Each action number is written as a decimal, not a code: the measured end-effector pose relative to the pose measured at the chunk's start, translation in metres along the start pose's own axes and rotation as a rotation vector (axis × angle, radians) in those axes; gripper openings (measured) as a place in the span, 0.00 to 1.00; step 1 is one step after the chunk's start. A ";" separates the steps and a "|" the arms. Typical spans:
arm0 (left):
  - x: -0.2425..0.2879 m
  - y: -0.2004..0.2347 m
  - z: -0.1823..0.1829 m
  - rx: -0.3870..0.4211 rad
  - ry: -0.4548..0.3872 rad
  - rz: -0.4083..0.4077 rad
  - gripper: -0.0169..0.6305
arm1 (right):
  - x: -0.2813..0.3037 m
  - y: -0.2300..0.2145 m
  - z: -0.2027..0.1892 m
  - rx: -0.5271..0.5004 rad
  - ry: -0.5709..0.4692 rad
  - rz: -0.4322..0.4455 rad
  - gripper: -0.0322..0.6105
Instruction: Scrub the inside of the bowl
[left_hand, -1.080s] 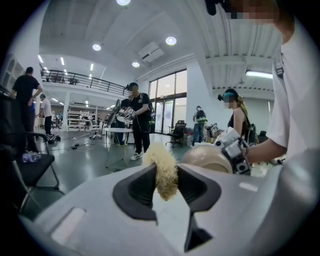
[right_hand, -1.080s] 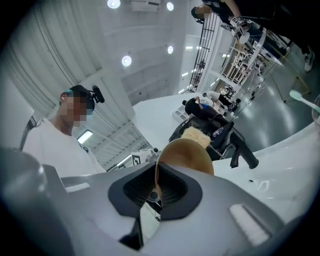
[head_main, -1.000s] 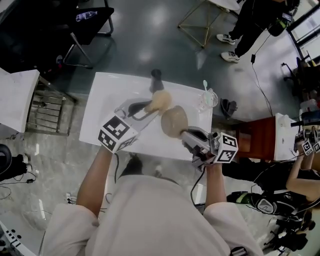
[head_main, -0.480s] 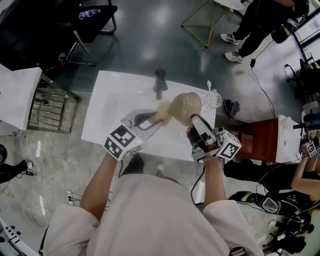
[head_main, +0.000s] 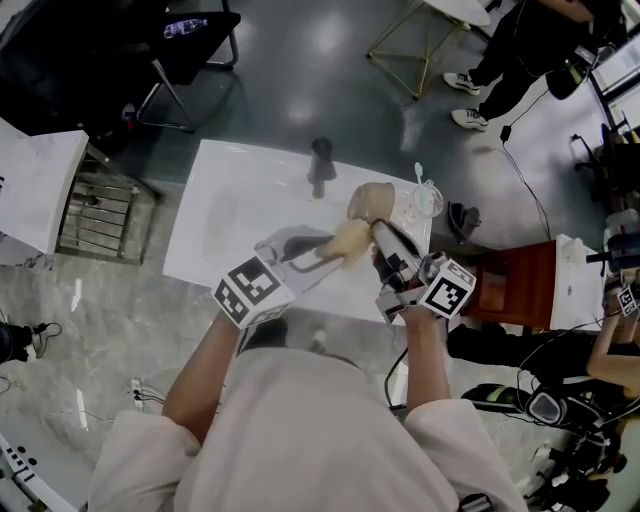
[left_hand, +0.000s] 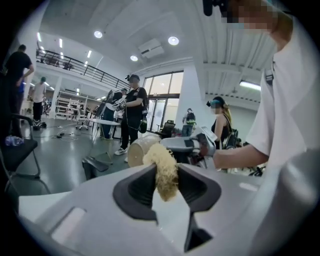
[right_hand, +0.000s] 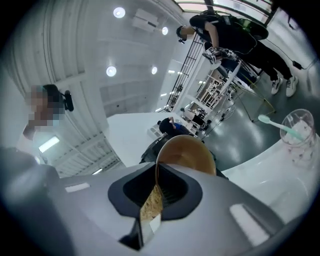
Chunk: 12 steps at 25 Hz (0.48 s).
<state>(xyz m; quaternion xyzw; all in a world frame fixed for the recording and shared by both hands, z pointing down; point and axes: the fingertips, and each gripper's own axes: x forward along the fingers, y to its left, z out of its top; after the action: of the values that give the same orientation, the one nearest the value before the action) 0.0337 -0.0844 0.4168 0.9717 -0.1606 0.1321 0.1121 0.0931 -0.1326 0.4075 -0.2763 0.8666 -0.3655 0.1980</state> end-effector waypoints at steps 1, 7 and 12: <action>-0.001 0.000 0.001 0.005 0.000 0.003 0.21 | 0.000 0.001 -0.002 -0.018 0.021 -0.004 0.08; -0.004 -0.002 0.008 0.033 -0.010 0.027 0.20 | -0.002 0.002 -0.007 -0.093 0.115 -0.004 0.08; -0.007 -0.004 0.022 0.084 -0.031 0.036 0.20 | -0.012 0.000 -0.011 -0.110 0.178 0.014 0.08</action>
<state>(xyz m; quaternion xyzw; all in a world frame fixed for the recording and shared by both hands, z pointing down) 0.0338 -0.0841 0.3937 0.9745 -0.1739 0.1256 0.0662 0.0967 -0.1195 0.4164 -0.2469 0.9014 -0.3390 0.1075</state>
